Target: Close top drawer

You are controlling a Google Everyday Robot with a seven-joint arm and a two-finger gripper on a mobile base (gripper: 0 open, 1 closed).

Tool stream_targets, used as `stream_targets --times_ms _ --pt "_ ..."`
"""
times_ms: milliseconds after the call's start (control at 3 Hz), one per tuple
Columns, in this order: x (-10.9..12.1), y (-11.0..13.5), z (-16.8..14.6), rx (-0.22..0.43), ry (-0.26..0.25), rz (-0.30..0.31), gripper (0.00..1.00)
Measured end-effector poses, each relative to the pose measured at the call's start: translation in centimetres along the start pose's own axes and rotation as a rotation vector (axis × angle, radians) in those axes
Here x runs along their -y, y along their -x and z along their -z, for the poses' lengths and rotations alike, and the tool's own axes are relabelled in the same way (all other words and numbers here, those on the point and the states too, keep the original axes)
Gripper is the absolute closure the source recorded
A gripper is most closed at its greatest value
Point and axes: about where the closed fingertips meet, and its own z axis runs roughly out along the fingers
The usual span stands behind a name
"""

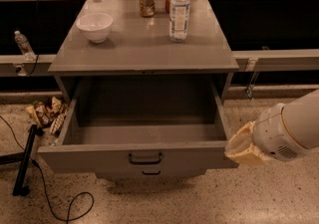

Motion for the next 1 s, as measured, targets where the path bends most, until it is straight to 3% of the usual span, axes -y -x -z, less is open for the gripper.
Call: stream_targets --times_ms 333,1000 --pt "0.0 0.1 0.1 -0.002 0.001 0.002 1.00" --pt "-1.9 -1.1 -5.8 0.033 0.005 -0.026 1.00"
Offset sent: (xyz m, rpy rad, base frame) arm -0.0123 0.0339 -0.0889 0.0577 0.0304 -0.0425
